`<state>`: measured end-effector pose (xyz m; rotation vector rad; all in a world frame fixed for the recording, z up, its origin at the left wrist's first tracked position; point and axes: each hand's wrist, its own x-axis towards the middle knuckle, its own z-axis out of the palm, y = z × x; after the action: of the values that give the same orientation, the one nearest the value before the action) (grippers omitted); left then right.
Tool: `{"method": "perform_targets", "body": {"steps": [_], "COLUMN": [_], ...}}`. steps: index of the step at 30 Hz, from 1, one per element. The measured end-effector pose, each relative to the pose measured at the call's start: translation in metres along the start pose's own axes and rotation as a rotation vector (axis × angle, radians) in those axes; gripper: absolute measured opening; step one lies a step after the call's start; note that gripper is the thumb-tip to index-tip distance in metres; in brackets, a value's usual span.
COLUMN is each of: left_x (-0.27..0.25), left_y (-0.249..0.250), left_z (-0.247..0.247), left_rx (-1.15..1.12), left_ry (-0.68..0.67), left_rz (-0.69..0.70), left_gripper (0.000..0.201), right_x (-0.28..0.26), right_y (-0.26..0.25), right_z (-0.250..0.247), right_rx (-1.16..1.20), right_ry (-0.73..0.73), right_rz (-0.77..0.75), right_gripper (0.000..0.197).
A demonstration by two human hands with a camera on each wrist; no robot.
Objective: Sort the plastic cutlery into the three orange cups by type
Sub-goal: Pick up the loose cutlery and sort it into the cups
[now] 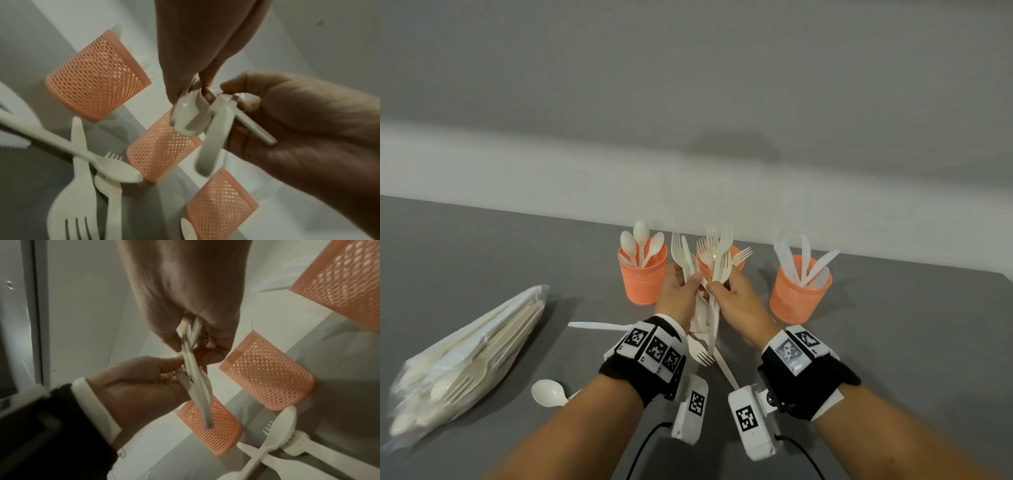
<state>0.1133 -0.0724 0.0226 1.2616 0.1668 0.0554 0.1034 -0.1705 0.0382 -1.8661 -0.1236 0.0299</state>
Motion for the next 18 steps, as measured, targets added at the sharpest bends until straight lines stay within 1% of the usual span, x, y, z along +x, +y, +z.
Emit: {"method": "perform_targets", "body": {"steps": [2,4,7,9,10,11,12,14,17,18], "left_x": [0.001,0.001,0.002,0.001,0.003,0.003,0.002,0.002,-0.003,-0.005], "left_y": [0.001,0.001,0.001,0.002,0.001,0.001,0.002,0.001,0.001,0.0], "left_z": [-0.003,-0.006,-0.009,-0.011,-0.013,-0.014,-0.014,-0.012,-0.004,-0.001], "left_rx": [0.059,0.107,0.149,0.19,0.2,0.207,0.229,0.323,0.445,0.475], "left_ry": [0.032,0.033,0.039,0.044,0.036,0.023,0.007,-0.031,-0.112,-0.12], "left_rz": [0.036,0.066,0.079,0.065,0.048,0.029,0.016,0.018,0.092,0.123], "left_gripper": [0.026,0.022,0.018,0.019,0.018,0.017,0.016,0.017,0.028,0.033], "right_x": [-0.001,-0.002,0.001,0.005,0.008,0.011,0.014,0.02,0.022,0.022], "right_y": [-0.002,-0.002,0.0,-0.004,-0.008,-0.013,-0.017,-0.023,-0.026,-0.024], "right_z": [-0.004,-0.008,-0.014,-0.02,-0.023,-0.028,-0.032,-0.033,-0.017,-0.01], "right_rx": [-0.032,-0.064,-0.089,0.008,0.065,0.1,0.108,0.069,-0.152,-0.214], "right_ry": [-0.037,-0.074,-0.111,-0.124,-0.097,-0.054,-0.012,0.023,0.002,0.014], "right_rz": [0.002,0.022,0.126,0.172,0.169,0.151,0.122,0.051,-0.047,-0.07], "right_gripper": [0.023,0.021,0.025,0.022,0.017,0.013,0.014,0.014,0.025,0.025]}}
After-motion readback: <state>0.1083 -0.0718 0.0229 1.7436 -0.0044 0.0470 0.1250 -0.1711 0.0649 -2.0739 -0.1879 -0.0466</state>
